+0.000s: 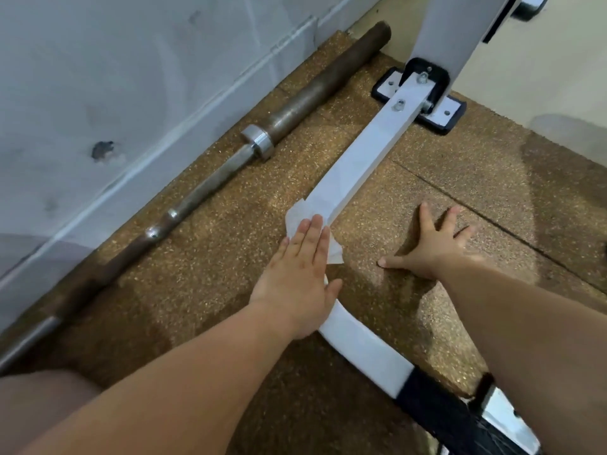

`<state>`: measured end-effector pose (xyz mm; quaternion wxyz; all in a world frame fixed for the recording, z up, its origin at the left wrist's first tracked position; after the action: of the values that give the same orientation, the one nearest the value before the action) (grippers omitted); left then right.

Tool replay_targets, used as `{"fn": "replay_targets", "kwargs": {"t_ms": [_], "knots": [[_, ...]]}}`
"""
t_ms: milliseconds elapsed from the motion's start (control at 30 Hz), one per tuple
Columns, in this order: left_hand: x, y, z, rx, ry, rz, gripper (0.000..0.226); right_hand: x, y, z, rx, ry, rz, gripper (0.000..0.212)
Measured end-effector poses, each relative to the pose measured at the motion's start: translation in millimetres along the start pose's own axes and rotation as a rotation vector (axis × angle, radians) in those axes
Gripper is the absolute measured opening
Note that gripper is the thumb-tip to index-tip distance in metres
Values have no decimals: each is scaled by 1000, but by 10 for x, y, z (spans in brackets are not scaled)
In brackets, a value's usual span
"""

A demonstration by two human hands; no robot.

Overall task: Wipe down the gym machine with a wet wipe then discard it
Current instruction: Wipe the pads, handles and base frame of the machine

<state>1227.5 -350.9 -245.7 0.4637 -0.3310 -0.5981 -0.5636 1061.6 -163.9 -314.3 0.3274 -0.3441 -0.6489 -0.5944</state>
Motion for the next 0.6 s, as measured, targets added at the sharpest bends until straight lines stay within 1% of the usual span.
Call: {"fn": "replay_targets", "kwargs": {"t_ms": [67, 100, 133, 233, 300, 367, 433, 500, 600], "knots": [[-48, 180, -17, 1, 28, -9, 80, 92, 237, -74, 99, 48, 173, 141], [-56, 259, -16, -10, 27, -4, 79, 141, 384, -176, 182, 34, 250, 128], [-68, 341, -5, -26, 18, -3, 79, 188, 541, -303, 271, -15, 290, 111], [-113, 665, 66, -77, -8, -30, 77, 311, 1050, -688, 472, -259, 259, 57], [-130, 926, 66, -46, 28, -31, 78, 350, 1469, -939, 644, -332, 285, 32], [-114, 1183, 28, 43, 99, 13, 78, 288, 1824, -1087, 793, -384, 328, 25], [-72, 1429, 11, 126, 137, 57, 79, 142, 2057, -1111, 812, -404, 289, 27], [1, 1671, 75, 136, 127, 75, 78, 50, 2386, -1144, 884, -348, 310, 30], [108, 2094, 123, 166, 111, 35, 80, -19, 2999, -1170, 1027, -286, 352, 41]]}}
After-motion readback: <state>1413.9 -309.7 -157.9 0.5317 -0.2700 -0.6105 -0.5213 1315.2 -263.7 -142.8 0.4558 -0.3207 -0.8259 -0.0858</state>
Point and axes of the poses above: each hand's wrist, its own y-axis away from the middle knuckle, its own x-axis out of the back of the hand, z = x × y, the point moved 9 cm from there along -y, towards the middle knuckle, and after that the axes turned 9 degrees about z, right-handed, at the moved point
